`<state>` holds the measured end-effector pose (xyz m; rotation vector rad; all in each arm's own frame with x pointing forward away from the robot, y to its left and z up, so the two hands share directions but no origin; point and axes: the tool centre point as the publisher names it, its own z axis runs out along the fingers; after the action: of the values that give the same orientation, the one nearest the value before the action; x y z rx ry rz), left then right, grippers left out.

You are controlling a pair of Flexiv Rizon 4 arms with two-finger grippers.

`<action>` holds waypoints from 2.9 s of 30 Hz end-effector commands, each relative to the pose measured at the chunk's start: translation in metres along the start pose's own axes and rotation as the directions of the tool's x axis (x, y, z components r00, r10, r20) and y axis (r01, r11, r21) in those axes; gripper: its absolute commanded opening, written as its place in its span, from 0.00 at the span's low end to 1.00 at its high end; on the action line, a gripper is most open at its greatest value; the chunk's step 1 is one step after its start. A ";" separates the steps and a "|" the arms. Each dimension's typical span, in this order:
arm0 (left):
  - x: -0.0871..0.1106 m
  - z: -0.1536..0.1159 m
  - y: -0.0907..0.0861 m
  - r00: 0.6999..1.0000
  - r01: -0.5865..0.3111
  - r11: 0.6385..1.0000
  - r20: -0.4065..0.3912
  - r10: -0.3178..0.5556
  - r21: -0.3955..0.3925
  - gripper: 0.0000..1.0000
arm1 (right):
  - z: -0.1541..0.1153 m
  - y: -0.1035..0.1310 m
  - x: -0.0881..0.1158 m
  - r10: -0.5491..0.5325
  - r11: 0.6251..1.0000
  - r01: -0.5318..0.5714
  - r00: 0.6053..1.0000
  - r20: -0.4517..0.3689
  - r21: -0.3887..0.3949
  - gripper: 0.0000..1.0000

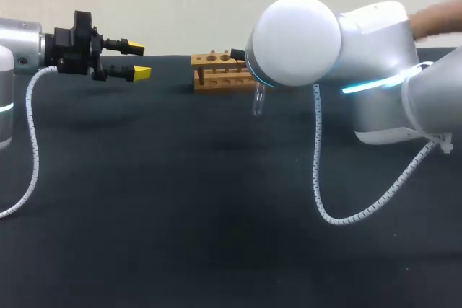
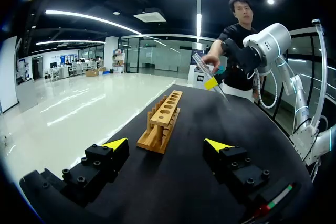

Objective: Grasp the test tube, adjust it, and insert it.

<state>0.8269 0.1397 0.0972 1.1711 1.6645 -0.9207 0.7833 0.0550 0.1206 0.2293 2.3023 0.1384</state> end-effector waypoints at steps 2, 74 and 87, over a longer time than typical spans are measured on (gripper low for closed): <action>0.001 0.000 0.000 1.000 -0.003 1.000 0.003 0.003 -0.002 1.00 | 0.000 -0.001 0.001 0.002 1.000 -0.002 1.000 0.007 -0.003 0.00; 0.001 0.000 0.000 1.000 -0.003 1.000 0.003 0.003 -0.002 1.00 | 0.082 0.002 0.016 -0.116 0.992 0.108 0.982 -0.151 -0.066 0.00; 0.001 0.000 0.000 1.000 -0.003 1.000 0.003 0.003 -0.002 1.00 | 0.090 -0.001 0.016 -0.115 0.992 0.105 0.978 -0.173 -0.067 0.00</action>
<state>0.8269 0.1397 0.0972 1.1711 1.6645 -0.9207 0.8375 0.0604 0.0503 0.0634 2.4735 0.1709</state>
